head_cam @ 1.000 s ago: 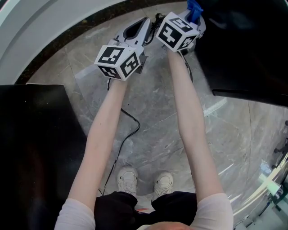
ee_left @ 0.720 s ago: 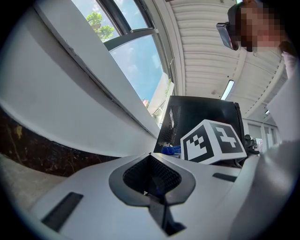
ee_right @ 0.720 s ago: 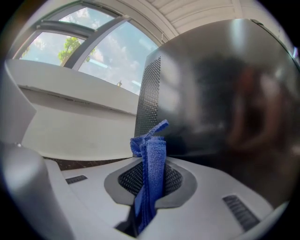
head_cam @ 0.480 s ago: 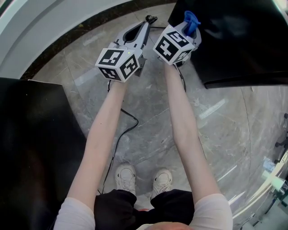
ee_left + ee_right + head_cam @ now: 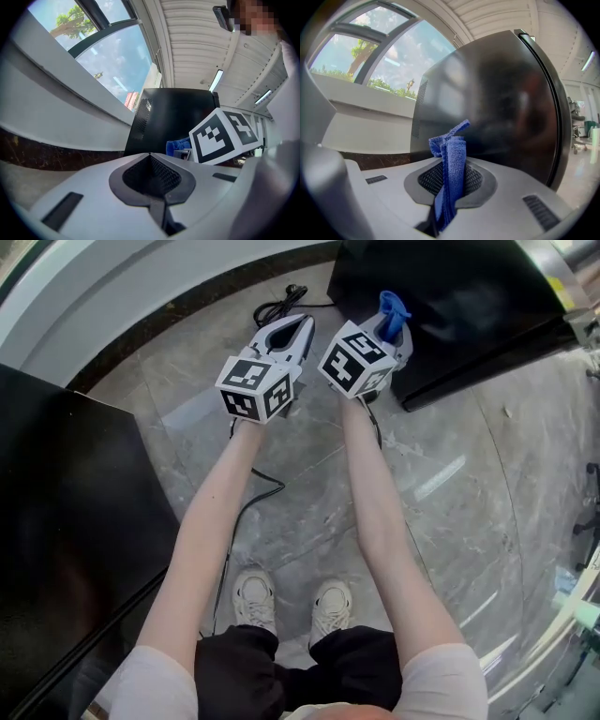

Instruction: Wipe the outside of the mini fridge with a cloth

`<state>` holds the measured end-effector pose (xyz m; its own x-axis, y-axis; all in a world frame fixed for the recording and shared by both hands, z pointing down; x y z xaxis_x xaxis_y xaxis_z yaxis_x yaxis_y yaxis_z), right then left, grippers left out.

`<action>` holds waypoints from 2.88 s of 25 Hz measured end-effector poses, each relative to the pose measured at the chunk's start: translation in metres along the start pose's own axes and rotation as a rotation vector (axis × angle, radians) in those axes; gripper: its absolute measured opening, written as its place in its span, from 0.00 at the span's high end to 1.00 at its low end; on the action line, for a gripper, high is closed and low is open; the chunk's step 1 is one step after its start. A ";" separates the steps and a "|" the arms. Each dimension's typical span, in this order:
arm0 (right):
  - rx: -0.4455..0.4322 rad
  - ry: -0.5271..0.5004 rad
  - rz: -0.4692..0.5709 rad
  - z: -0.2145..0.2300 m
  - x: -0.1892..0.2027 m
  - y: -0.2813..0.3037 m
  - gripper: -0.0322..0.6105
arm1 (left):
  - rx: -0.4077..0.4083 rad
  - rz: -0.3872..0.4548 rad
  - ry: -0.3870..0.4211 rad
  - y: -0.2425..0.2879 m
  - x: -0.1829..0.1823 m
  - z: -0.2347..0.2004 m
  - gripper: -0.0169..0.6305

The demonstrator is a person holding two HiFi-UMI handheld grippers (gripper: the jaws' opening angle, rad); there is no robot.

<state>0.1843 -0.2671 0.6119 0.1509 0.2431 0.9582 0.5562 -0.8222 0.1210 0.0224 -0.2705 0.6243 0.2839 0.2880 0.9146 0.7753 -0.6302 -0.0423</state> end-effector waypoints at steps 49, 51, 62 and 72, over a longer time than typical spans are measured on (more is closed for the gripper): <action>0.036 -0.036 -0.040 0.134 0.028 -0.106 0.85 | 0.114 -0.059 -0.021 -0.009 0.012 0.104 0.97; 0.009 -0.041 -0.015 0.123 0.022 -0.107 0.85 | 0.089 -0.046 -0.029 -0.011 0.011 0.098 0.97; -0.168 -0.049 0.056 0.031 0.018 -0.105 0.85 | 0.018 -0.057 -0.064 -0.014 0.029 0.043 0.97; -0.180 -0.009 -0.019 -0.057 0.056 -0.013 0.85 | -0.052 -0.024 0.015 0.019 0.031 -0.053 0.97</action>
<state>0.1388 -0.2718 0.6792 0.1494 0.2636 0.9530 0.4036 -0.8961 0.1846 0.0158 -0.3118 0.6732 0.2567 0.2924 0.9212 0.7513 -0.6599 0.0001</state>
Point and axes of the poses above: the fingertips, and each gripper's own axes: y forward along the fingers, z to its right, x out of its underside, the point moved 3 cm from there along -y, backward along the fingers, and after that the axes turned 11 degrees about -y, right-handed, at the moved point
